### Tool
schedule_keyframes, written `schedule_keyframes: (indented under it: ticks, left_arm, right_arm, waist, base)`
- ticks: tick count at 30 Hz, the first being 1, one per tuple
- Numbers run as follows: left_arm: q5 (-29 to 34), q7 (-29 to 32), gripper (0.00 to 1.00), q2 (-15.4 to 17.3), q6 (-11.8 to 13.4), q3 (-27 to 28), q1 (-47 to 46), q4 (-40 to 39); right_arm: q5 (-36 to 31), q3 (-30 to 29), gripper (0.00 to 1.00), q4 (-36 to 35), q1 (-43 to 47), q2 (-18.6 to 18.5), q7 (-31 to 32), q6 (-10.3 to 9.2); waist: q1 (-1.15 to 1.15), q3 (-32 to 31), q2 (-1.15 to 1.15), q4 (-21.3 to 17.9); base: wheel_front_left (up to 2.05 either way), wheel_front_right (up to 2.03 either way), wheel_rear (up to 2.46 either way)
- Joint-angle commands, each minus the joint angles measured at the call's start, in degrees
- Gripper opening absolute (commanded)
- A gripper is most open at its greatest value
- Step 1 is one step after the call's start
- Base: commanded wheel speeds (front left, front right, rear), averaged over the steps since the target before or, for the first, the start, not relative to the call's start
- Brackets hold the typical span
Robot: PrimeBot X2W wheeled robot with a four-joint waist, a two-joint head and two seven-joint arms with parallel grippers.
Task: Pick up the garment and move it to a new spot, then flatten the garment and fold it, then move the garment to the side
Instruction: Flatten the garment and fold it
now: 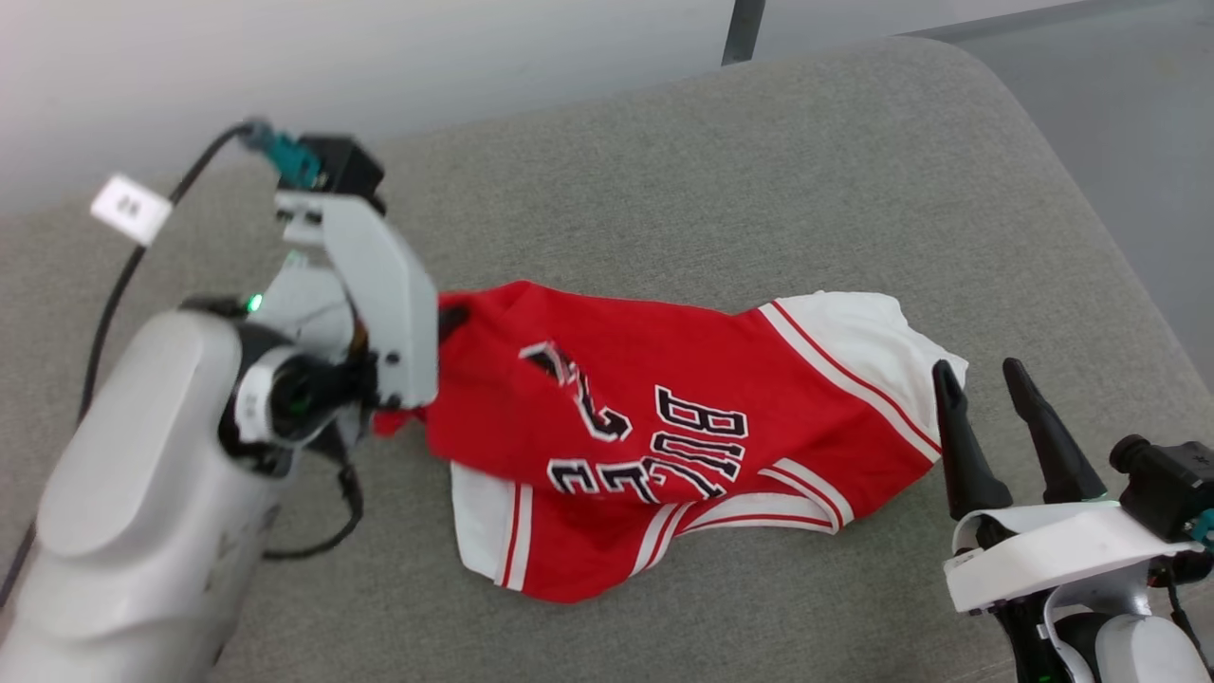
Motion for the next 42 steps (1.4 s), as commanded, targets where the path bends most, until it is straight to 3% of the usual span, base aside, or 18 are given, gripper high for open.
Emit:
schedule_keyframes:
  ticks: [1,6,11,12,14,15,17,24,31,42]
  left_arm:
    - [0.6,-1.1,0.00,-1.0,-1.2,-0.3,-1.7,0.8]
    - [1.5,-6.5,0.00,-4.2,-6.0,-1.8,-5.9,6.4]
    - [1.9,-8.9,0.00,-6.6,-8.4,-3.5,-7.2,14.1]
    - [2.0,-9.2,0.11,-6.8,-8.8,-3.7,-7.3,15.4]
    - [2.2,-9.7,0.50,-7.2,-9.3,-4.2,-7.5,17.5]
    - [2.2,-9.7,0.50,-7.2,-9.3,-4.2,-7.5,17.5]
    - [2.3,-9.7,1.00,-7.3,-10.0,-4.6,-7.8,19.2]
    - [1.0,-9.9,1.00,-7.6,-11.3,-4.6,-9.0,20.0]
    - [-0.3,-8.4,1.00,-6.9,-11.0,-4.1,-8.0,15.1]
    - [-2.3,-4.7,1.00,-2.8,-6.1,-3.5,2.1,5.9]
  right_arm:
    - [0.2,0.4,1.00,0.1,-0.7,0.1,-0.2,-0.04]
    - [0.9,1.6,1.00,0.6,-0.8,0.1,-0.7,-0.04]
    - [1.7,2.5,1.00,1.3,-0.9,0.1,-1.1,-0.04]
    - [1.8,2.6,1.00,1.3,-0.9,0.1,-1.2,-0.04]
    - [2.0,2.8,1.00,1.5,-1.0,0.1,-1.3,-0.04]
    - [2.0,2.8,1.00,1.5,-1.0,0.1,-1.3,-0.04]
    - [1.9,2.8,1.00,1.6,-0.9,0.1,-1.3,-0.04]
    - [1.1,1.9,1.00,1.6,-0.5,0.1,-1.2,-0.04]
    - [0.1,1.0,1.00,0.6,-0.1,0.1,-0.5,-0.04]
    - [-3.9,-0.2,1.00,-4.6,-0.5,0.1,-3.1,-0.04]
  waist:
    - [0.00,0.2,0.00,-0.4]
    - [0.00,0.8,0.00,-1.5]
    - [0.00,1.4,0.00,-2.3]
    - [0.00,1.5,0.00,-2.4]
    - [0.00,1.6,0.00,-2.4]
    - [0.00,1.6,0.00,-2.4]
    - [0.00,1.7,0.00,-2.3]
    - [0.00,0.7,0.00,0.1]
    - [0.00,-0.8,0.00,3.2]
    - [0.00,-2.1,0.00,5.7]
  base:
    - [0.00,0.00,0.00]
    - [0.00,0.00,0.00]
    - [0.00,0.00,0.00]
    - [0.00,0.00,0.00]
    - [0.00,0.00,0.00]
    - [0.00,0.00,0.00]
    - [0.00,0.00,0.00]
    - [0.00,0.00,0.00]
    - [0.00,0.00,0.00]
    - [0.00,0.00,0.00]
